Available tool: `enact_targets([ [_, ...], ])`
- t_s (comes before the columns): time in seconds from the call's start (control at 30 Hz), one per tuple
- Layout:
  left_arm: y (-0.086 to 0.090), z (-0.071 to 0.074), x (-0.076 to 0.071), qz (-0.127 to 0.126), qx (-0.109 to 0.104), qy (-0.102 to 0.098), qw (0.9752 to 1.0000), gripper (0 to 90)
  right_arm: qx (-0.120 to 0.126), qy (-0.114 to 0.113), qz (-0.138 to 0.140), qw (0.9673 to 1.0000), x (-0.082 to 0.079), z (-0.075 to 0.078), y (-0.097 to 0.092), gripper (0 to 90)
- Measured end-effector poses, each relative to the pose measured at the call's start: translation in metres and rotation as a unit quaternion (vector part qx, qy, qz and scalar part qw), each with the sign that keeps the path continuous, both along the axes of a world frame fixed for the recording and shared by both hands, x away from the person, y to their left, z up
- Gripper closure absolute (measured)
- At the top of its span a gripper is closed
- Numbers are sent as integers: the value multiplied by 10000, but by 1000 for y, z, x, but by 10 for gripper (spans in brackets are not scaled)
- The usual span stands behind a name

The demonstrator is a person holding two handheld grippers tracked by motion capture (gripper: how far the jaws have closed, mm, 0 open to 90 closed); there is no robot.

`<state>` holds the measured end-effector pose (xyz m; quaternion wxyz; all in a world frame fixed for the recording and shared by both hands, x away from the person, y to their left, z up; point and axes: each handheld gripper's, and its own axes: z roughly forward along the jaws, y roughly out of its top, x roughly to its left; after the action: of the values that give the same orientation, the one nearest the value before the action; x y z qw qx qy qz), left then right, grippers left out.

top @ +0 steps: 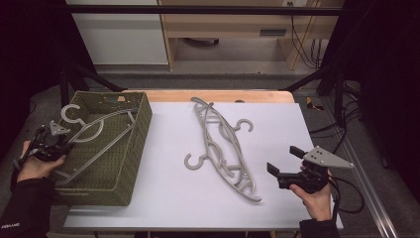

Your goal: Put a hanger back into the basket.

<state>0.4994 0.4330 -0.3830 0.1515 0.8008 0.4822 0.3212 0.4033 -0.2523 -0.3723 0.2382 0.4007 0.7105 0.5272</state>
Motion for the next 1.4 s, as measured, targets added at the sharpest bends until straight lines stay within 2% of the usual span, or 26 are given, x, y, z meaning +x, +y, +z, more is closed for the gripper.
enact_targets([
  [0.03,0,0,0,22,-53,77,10000,809,2,-2,-1,10000,0,0,0,30],
  [0.23,-2,3,-3,84,-292,81,9995,784,-2,4,-6,10000,0,0,1,30],
  [0.4,1,16,-15,146,-617,-233,9977,763,4,21,-19,10000,0,0,0,30],
  [0.5,0,24,-23,134,-905,-485,9946,737,-2,15,-6,10000,0,0,0,29],
  [0.6,-5,32,-34,15,-1233,-769,9894,694,39,5,-28,10000,0,-1,-1,30],
  [0.67,-10,37,-40,-36,-1367,-951,9860,608,15,22,-19,10000,0,-1,-1,30],
  [0.8,-21,42,-49,-161,-1653,-1224,9785,540,43,28,-32,10000,0,-1,-1,30],
  [0.9,-31,45,-55,-352,-2068,-1439,9671,484,50,18,-42,10000,0,-1,-2,29],
  [0.93,-35,46,-57,-417,-2105,-1470,9656,468,58,14,-48,10000,0,-1,-2,29],
  [0.97,-41,47,-59,-492,-2191,-1523,9625,452,67,19,-47,10000,0,-1,-3,30],
  [1.0,-45,48,-61,-535,-2241,-1557,9606,416,35,32,-63,10000,1,-2,-2,29],
  [1.07,-56,50,-65,-684,-2407,-1637,9542,399,33,32,-67,10000,1,-2,-2,29],
  [1.13,-69,51,-68,-831,-2506,-1698,9495,360,19,34,-50,10000,1,-2,-2,29],
  [1.17,-80,52,-71,-943,-2587,-1739,9455,336,20,32,-50,10000,1,-2,-2,29],
  [1.2,-85,52,-72,-985,-2646,-1754,9432,289,37,27,-69,10000,1,-1,-3,29],
  [1.23,-89,52,-73,-1020,-2658,-1756,9424,273,47,25,-70,10000,0,-1,-3,29],
  [1.37,-112,51,-78,-1209,-2844,-1840,9331,189,52,8,-71,10000,0,-1,-5,28],
  [1.4,-117,51,-79,-1251,-2871,-1848,9315,157,54,4,-79,10000,0,-1,-6,28],
])
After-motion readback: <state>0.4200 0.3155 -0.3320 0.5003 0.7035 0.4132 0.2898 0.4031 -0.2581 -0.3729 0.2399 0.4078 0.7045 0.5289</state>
